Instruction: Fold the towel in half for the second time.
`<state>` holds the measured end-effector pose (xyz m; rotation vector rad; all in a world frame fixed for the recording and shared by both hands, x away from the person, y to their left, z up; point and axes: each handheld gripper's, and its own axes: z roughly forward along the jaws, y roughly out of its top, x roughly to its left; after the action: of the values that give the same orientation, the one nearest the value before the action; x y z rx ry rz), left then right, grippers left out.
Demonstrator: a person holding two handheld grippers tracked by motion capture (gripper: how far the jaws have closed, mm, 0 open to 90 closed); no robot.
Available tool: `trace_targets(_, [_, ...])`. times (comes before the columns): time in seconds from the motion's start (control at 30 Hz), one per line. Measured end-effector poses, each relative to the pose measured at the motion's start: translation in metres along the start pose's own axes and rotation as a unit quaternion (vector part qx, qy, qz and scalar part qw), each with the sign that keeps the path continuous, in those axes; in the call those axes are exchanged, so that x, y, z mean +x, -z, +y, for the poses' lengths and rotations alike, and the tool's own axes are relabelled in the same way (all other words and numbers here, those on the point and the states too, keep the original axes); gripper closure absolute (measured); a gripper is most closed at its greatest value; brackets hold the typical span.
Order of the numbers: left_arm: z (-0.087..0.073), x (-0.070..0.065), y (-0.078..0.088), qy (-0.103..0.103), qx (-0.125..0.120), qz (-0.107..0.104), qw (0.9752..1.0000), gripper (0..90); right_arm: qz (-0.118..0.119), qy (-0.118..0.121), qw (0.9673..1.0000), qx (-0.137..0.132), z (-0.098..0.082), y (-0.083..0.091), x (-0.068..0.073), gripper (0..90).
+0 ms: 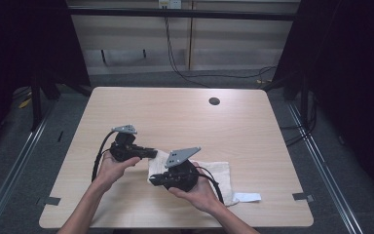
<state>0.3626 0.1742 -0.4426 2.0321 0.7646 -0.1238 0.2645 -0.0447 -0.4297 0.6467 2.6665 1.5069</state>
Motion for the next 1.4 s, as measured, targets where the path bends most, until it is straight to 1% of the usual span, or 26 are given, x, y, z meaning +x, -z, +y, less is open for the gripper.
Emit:
trace_targets(0.03, [0.0,0.0,0.0,0.0,0.0,0.0,1.0,85.2,0.001,0.0,1.0,-0.001,0.002,0.0,0.0,86.2])
trace_targets(0.07, [0.002,0.0,0.006,0.0,-0.006,0.003,1.0,85.1,0.0,0.001,1.0,-0.003,0.004,0.0,0.0,86.2])
trace_targets(0.13, [0.003,0.001,0.009,-0.003,-0.004,0.007,1.0,85.1,0.002,0.0,1.0,-0.008,0.009,0.0,0.0,86.2])
trace_targets(0.17, [0.004,0.001,0.01,-0.002,-0.001,0.014,0.9999,85.1,0.002,0.0,1.0,-0.008,0.009,0.0,0.0,86.2])
trace_targets(0.23, [0.007,0.001,0.016,-0.003,0.015,0.025,0.9996,85.2,0.005,0.004,1.0,-0.007,0.015,-0.003,0.0,86.3])
trace_targets(0.43, [0.007,0.006,0.027,0.002,0.018,0.031,0.9994,85.2,0.012,0.008,0.9999,-0.009,0.022,-0.01,0.0,86.3])
trace_targets(0.47, [0.007,0.006,0.029,0.005,0.013,0.032,0.9994,85.1,0.02,0.005,0.9997,-0.015,0.027,-0.013,0.0,86.3])
trace_targets(0.53, [0.006,0.007,0.037,0.002,0.008,0.032,0.9995,85.1,0.026,0.004,0.9995,-0.017,0.029,-0.014,0.0,86.4])
trace_targets(0.57, [0.004,0.006,0.041,0.004,-0.001,0.03,0.9995,85.3,0.043,0.009,0.9989,-0.019,0.033,-0.02,0.0,86.7])
trace_targets(0.6, [0.0,0.006,0.05,0.004,-0.01,0.032,0.9994,85.3,0.048,0.01,0.9986,-0.02,0.034,-0.023,0.001,86.7])
trace_targets(0.63, [0.0,0.006,0.05,0.004,-0.01,0.032,0.9994,85.4,0.048,0.01,0.9986,-0.02,0.034,-0.023,0.001,86.7])
trace_targets(0.67, [-0.004,0.008,0.056,0.004,-0.01,0.039,0.9992,85.4,0.056,0.012,0.9981,-0.023,0.037,-0.031,0.005,86.7])
trace_targets(0.7, [-0.005,0.009,0.059,0.001,-0.007,0.046,0.9989,85.4,0.057,0.015,0.998,-0.024,0.039,-0.034,0.006,86.7])
trace_targets(0.73, [-0.005,0.009,0.059,0.001,-0.007,0.046,0.9989,85.4,0.058,0.016,0.9979,-0.025,0.042,-0.037,0.008,86.7])
trace_targets(0.77, [-0.006,0.009,0.062,0.004,-0.01,0.044,0.999,85.4,0.058,0.016,0.9979,-0.025,0.042,-0.037,0.008,86.7])
trace_targets(0.8, [-0.005,0.009,0.068,0.002,-0.016,0.047,0.9988,85.4,0.062,0.02,0.9975,-0.029,0.048,-0.042,0.01,86.8])
trace_targets(0.97, [0.001,0.009,0.081,-0.01,-0.022,0.057,0.9981,85.3,0.059,0.029,0.9973,-0.033,0.061,-0.045,0.016,86.9])
trace_targets(1.0, [0.003,0.008,0.085,-0.01,-0.028,0.06,0.9977,85.4,0.059,0.031,0.997,-0.039,0.067,-0.044,0.017,86.9])
trace_targets(1.03, [0.005,0.007,0.088,-0.011,-0.032,0.062,0.9975,85.4,0.059,0.031,0.997,-0.039,0.067,-0.044,0.017,86.9])
trace_targets(1.07, [0.007,0.005,0.088,-0.016,-0.028,0.069,0.9971,85.4,0.061,0.031,0.9964,-0.051,0.072,-0.043,0.017,87.0])
trace_targets(1.17, [0.007,0.004,0.083,-0.014,-0.024,0.068,0.9973,85.4,0.058,0.031,0.9963,-0.055,0.07,-0.042,0.017,87.0])
trace_targets(1.2, [0.006,0.005,0.074,-0.012,-0.018,0.063,0.9978,85.4,0.055,0.031,0.9966,-0.052,0.066,-0.042,0.016,87.1])
trace_targets(1.23, [0.006,0.005,0.074,-0.012,-0.018,0.063,0.9978,85.4,0.053,0.028,0.997,-0.05,0.062,-0.041,0.015,87.0])
trace_targets(1.27, [0.007,0.004,0.063,-0.013,-0.008,0.059,0.9982,85.3,0.052,0.025,0.9971,-0.05,0.058,-0.04,0.013,87.0])
trace_targets(1.3, [0.008,0.004,0.057,-0.017,-0.003,0.059,0.9981,85.3,0.049,0.022,0.9974,-0.048,0.053,-0.038,0.011,87.0])
trace_targets(1.4, [0.015,-0.001,0.041,-0.022,0.005,0.047,0.9986,85.3,0.041,0.012,0.9977,-0.052,0.045,-0.027,0.006,87.0])
